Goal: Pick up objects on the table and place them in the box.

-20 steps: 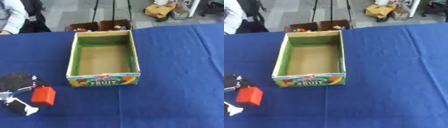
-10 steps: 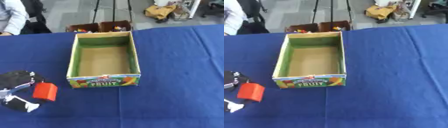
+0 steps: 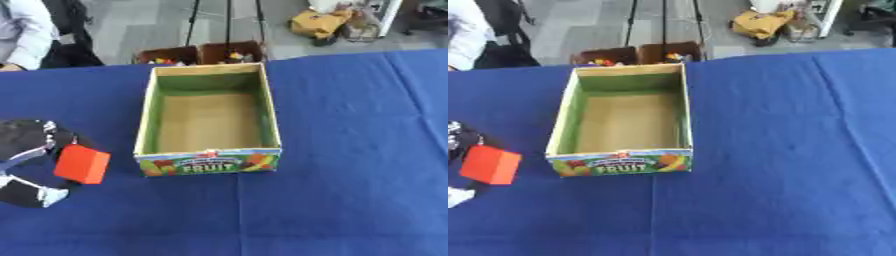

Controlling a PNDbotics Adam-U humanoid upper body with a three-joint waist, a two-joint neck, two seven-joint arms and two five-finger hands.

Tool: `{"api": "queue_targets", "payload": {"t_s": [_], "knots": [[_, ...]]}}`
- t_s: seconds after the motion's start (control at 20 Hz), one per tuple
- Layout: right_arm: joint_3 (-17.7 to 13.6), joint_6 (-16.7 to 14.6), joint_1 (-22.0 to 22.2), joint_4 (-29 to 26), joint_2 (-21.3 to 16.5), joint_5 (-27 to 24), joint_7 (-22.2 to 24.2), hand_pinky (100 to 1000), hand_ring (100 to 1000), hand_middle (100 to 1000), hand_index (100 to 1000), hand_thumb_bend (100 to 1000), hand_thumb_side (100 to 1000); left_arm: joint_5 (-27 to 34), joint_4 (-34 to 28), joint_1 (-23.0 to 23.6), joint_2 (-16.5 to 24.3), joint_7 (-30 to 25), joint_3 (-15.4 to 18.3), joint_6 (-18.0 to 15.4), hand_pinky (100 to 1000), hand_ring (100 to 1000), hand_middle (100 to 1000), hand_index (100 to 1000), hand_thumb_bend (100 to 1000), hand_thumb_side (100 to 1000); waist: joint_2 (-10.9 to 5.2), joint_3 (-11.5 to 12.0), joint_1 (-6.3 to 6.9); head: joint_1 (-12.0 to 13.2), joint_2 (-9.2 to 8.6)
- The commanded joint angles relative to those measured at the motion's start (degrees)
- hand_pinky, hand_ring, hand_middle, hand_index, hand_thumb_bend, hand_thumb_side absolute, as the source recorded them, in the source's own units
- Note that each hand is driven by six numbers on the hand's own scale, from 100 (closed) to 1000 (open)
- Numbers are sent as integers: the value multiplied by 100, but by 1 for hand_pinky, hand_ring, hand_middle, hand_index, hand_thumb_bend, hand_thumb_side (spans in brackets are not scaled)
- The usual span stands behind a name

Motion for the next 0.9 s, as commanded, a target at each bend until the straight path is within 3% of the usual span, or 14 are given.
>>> {"api": "queue_targets", "payload": {"t_s": [0.05,0.25,0.5,0.9], "knots": [[-53,21,-29,-108,-141,-19,-21,683,700,428,638,387,924,301,-220,-180,301,-27,202,74,100,312,371,489,100,244,-79,-16,94,-13,-39],[-54,31,-33,-108,-164,-20,-39,683,700,429,637,383,920,767,-402,-441,333,-27,372,204,100,304,361,492,100,250,-90,-63,134,-20,-54],[9,19,-76,-108,-207,-52,-22,681,698,430,637,370,922,1356,-428,-1108,264,-88,425,397,100,300,355,493,100,261,-113,-219,229,73,-70],[167,-47,-244,-108,-287,-200,99,682,698,430,636,367,919,1388,448,-2089,-177,0,288,452,100,294,347,493,100,268,-68,-538,416,356,-162]]}}
